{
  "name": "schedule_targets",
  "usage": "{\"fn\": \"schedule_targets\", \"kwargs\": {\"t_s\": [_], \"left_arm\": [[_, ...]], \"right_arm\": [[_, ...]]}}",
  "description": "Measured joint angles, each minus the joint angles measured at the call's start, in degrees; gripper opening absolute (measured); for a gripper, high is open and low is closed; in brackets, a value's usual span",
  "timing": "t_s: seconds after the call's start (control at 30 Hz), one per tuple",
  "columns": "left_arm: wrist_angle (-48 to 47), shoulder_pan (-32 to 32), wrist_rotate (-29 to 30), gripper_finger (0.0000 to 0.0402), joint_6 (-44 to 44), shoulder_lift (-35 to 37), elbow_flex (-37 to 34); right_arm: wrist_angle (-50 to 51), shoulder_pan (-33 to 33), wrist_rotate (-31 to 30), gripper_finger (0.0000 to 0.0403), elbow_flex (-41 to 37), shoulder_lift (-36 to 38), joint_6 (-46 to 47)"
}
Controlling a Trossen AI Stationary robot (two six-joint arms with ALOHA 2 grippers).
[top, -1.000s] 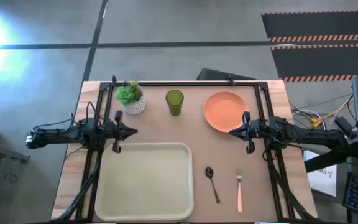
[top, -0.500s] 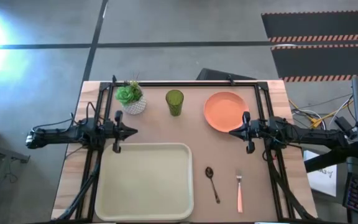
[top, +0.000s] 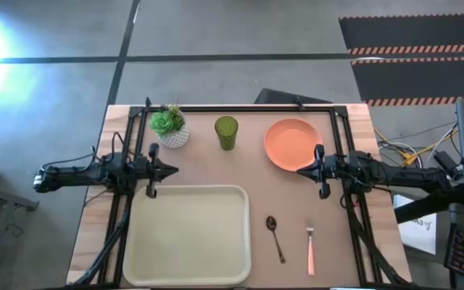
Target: Pick and place plate/cup/fork/spoon on tray
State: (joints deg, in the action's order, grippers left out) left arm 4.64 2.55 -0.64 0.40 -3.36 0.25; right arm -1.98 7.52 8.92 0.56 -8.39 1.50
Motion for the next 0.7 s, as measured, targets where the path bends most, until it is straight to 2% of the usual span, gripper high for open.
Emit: {"fn": "schedule_targets", "kwargs": {"t_s": [0.37, 0.47, 0.7], "left_arm": [[0.0, 0.0, 0.0, 0.0, 0.0, 0.0, 0.0], [0.0, 0.0, 0.0, 0.0, 0.0, 0.0, 0.0], [0.0, 0.0, 0.0, 0.0, 0.0, 0.0, 0.0]], "right_arm": [[-0.2, 0.0, 0.0, 0.0009, 0.0, 0.0, 0.0], [-3.3, 0.0, -1.8, 0.0009, 0.0, -0.3, 0.9], [-8.9, 0.0, -1.9, 0.0009, 0.0, -0.3, 16.4]]}}
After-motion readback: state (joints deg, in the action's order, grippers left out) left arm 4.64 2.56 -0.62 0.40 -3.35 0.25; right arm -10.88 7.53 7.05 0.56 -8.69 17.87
